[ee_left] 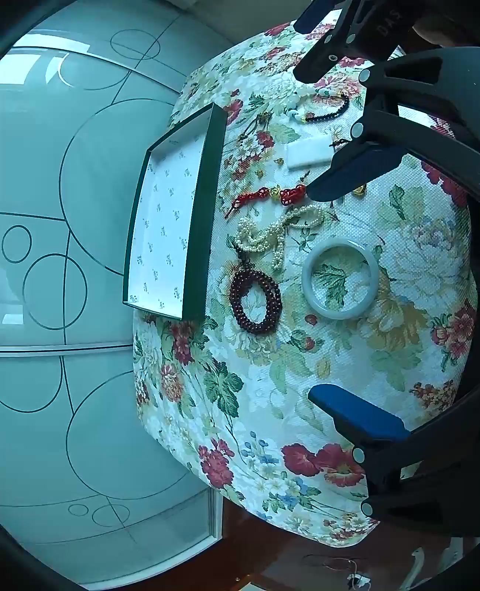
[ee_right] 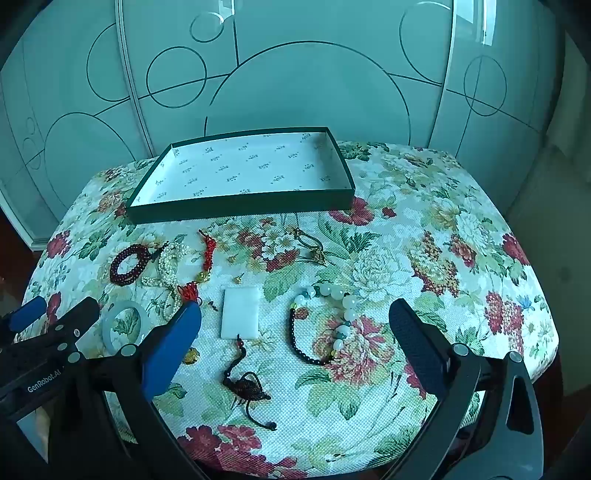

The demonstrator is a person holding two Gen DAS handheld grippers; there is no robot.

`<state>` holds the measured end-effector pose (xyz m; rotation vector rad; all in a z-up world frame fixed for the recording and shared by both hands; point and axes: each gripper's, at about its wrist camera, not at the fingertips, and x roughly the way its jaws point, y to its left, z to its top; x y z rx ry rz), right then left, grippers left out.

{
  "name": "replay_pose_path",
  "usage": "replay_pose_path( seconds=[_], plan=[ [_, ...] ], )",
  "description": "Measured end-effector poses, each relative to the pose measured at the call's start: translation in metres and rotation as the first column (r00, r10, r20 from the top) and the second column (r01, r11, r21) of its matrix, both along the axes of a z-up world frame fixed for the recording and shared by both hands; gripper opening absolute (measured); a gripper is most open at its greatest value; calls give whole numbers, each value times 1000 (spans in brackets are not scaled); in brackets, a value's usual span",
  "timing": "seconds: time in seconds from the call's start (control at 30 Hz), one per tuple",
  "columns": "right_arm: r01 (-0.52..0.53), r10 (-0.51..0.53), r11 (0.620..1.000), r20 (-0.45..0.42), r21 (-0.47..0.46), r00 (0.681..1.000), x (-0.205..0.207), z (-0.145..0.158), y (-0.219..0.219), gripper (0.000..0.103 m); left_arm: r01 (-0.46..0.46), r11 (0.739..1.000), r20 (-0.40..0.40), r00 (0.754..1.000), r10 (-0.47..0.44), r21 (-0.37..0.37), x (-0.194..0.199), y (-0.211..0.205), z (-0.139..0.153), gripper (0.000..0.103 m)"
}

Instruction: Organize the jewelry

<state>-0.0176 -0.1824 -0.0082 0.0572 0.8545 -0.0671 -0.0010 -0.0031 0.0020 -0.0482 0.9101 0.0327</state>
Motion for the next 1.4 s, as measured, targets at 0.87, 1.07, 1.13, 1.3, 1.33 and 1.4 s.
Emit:
replay_pose_path(
  seconds=[0.87,1.07,1.13,1.3,1.33,1.4],
  plan=[
    [0,0,1000,0,1,1000,0,-1,1,101,-1,1000,-10,1000,1,1,-1,1,-3,98],
    [-1,1,1000,0,1,1000,0,-1,2,101,-2,1000,-10,1000,2,2,-1,1,-4,98],
    [-1,1,1000,-1,1,1000,0,-1,2,101,-2,1000,-10,1000,2,2,-1,1,-4,98],
    [-1,1,1000,-3,2,1000,1,-3,-1,101,-2,1000,-13,1000,2,2,-2,2,-5,98],
    [-1,1,1000,-3,2,1000,0,0,5,101,-2,1000,-14,1000,2,2,-2,2,-5,98],
    [-1,1,1000,-2,1,1000,0,0,6,101,-2,1000,-14,1000,2,2,-2,2,-5,98]
  ],
)
